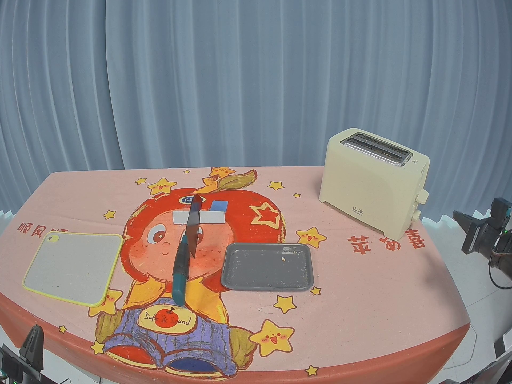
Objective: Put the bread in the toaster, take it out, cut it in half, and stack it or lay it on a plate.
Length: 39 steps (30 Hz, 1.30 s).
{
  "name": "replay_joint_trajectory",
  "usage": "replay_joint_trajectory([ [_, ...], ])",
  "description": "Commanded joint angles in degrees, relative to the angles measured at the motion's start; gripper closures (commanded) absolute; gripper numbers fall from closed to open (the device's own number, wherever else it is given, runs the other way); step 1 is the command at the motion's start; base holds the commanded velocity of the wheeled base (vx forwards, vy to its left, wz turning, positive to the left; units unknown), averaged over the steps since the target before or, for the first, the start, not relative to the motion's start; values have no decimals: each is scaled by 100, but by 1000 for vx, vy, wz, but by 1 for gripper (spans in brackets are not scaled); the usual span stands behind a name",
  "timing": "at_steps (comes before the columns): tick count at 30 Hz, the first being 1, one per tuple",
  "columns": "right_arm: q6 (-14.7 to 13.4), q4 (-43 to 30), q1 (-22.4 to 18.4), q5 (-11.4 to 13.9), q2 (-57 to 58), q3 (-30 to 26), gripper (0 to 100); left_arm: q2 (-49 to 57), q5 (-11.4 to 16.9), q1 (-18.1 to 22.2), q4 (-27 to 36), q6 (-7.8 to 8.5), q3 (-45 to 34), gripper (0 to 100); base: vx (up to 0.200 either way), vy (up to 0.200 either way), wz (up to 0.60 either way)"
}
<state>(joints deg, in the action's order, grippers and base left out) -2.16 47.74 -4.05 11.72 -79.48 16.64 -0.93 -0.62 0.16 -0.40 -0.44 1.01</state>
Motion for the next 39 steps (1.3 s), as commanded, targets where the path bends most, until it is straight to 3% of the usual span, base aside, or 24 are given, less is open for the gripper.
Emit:
replay_joint_trajectory([
  [1,31,7,-52,15,205,-249,100,93,1,2,-4,9,-101,100,0,0,0],
  [22,31,-1,-87,59,1049,-416,100,93,1,2,-4,0,-101,100,0,0,0],
  [39,31,-28,-8,261,1295,-504,100,93,1,2,-4,0,-101,100,0,0,0],
])
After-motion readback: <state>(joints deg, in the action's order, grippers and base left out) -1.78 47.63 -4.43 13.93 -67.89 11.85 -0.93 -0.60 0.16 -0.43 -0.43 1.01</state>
